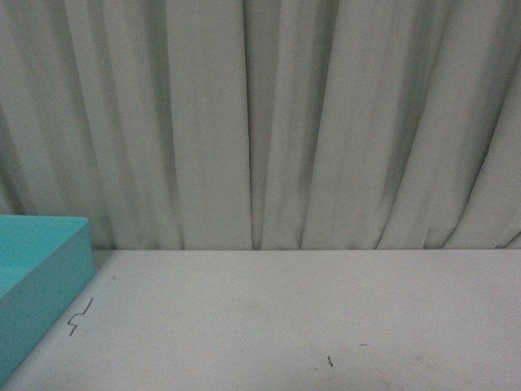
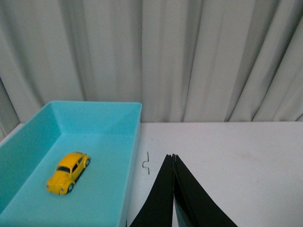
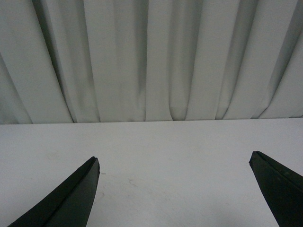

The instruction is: Wind up and store yellow beetle toy

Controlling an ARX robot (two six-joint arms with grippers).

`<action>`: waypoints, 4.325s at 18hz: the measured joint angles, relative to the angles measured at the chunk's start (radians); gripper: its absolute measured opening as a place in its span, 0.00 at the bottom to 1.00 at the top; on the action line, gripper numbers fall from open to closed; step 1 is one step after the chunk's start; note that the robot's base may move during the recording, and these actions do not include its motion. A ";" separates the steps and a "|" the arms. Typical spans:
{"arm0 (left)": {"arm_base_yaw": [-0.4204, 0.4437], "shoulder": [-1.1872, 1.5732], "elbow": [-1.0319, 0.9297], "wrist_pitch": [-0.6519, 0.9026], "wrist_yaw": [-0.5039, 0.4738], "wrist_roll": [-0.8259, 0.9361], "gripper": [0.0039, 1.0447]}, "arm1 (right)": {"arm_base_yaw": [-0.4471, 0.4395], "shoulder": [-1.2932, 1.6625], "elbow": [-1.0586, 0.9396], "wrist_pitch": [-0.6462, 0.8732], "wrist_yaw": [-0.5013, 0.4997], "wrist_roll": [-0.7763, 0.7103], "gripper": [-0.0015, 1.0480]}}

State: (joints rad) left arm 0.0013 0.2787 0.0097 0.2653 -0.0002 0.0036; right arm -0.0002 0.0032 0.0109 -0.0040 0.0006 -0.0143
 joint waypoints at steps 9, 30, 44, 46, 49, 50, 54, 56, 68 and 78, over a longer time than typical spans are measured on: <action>0.000 -0.141 0.002 -0.144 -0.001 0.000 0.01 | 0.000 0.000 0.000 0.000 0.000 0.000 0.94; -0.001 -0.275 0.001 -0.269 0.000 -0.001 0.94 | 0.000 0.000 0.000 0.000 0.000 0.000 0.94; -0.001 -0.275 0.001 -0.270 0.000 -0.001 0.94 | 0.000 0.000 0.000 0.000 0.000 0.000 0.94; -0.001 -0.275 0.001 -0.269 0.000 -0.001 0.94 | 0.000 0.000 0.000 -0.001 0.000 0.000 0.94; -0.001 -0.275 0.001 -0.269 0.000 -0.001 0.94 | 0.000 0.000 0.000 0.000 0.000 0.000 0.94; -0.001 -0.275 0.001 -0.269 0.000 -0.001 0.94 | 0.000 0.000 0.000 0.000 0.000 0.000 0.94; -0.001 -0.275 0.001 -0.269 0.000 -0.001 0.94 | 0.000 0.000 0.000 0.000 0.000 0.000 0.94; -0.001 -0.275 0.001 -0.269 0.000 -0.001 0.94 | 0.000 0.000 0.000 0.000 0.000 0.000 0.94; -0.001 -0.275 0.001 -0.269 0.000 -0.001 0.94 | 0.000 0.000 0.000 0.000 0.000 0.000 0.94; -0.001 -0.275 0.001 -0.267 0.000 -0.001 0.94 | 0.000 0.000 0.000 0.002 0.000 0.000 0.94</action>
State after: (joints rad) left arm 0.0006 0.0036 0.0105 -0.0017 -0.0006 0.0029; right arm -0.0002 0.0029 0.0109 -0.0021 0.0006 -0.0143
